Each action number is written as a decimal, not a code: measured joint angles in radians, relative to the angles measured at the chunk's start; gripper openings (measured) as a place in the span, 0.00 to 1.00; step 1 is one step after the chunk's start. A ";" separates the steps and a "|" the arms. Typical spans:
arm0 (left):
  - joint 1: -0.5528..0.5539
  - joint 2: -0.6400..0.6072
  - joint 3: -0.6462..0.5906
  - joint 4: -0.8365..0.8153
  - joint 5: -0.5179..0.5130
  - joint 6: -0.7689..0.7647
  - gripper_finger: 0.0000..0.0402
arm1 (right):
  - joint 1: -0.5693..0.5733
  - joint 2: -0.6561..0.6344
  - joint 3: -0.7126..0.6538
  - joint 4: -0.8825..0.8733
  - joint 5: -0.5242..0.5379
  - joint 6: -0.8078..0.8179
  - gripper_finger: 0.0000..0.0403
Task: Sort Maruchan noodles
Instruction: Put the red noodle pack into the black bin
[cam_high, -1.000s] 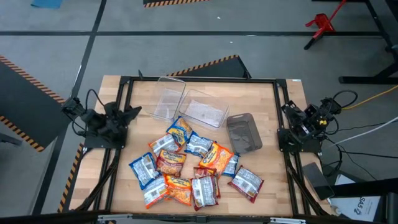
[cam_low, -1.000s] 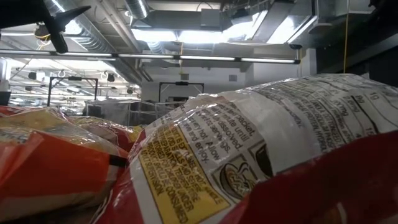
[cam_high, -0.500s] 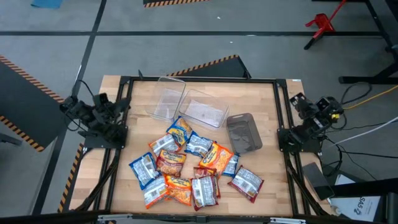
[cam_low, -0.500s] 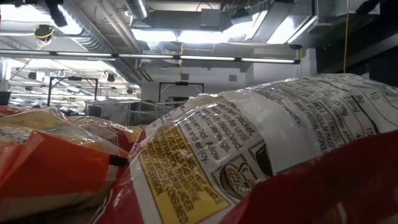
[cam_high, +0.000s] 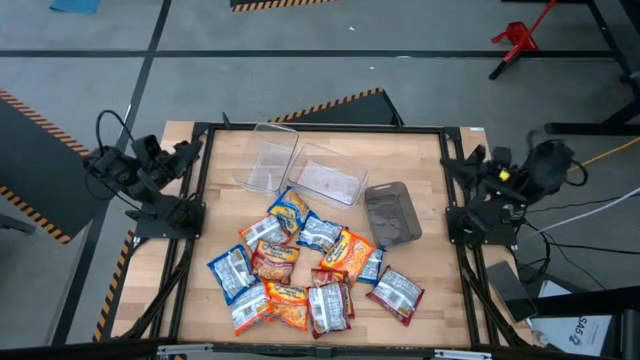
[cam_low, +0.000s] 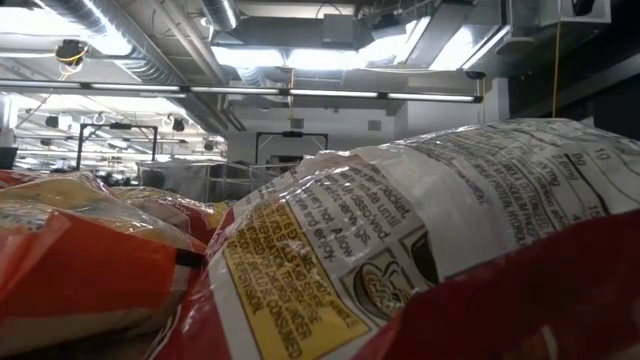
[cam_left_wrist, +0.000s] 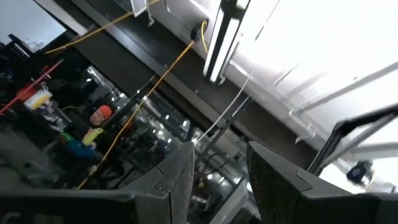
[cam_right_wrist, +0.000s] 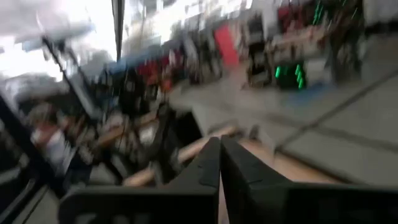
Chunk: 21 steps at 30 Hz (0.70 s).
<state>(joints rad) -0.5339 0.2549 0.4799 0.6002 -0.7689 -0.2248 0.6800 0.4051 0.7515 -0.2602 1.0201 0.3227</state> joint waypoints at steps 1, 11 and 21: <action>0.000 0.008 0.012 -0.019 -0.004 0.000 0.35 | 0.000 0.030 0.027 -0.071 -0.017 0.073 0.02; 0.000 0.034 0.041 -0.056 -0.036 0.038 0.35 | 0.000 0.318 0.170 -0.418 -0.304 0.612 0.29; 0.000 0.034 0.041 -0.104 -0.060 0.053 0.35 | 0.000 0.592 0.170 -0.583 -0.879 1.108 0.57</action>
<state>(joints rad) -0.5340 0.2890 0.5209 0.4966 -0.8288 -0.1722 0.6804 0.9972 0.9214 -0.8435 0.1413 1.4309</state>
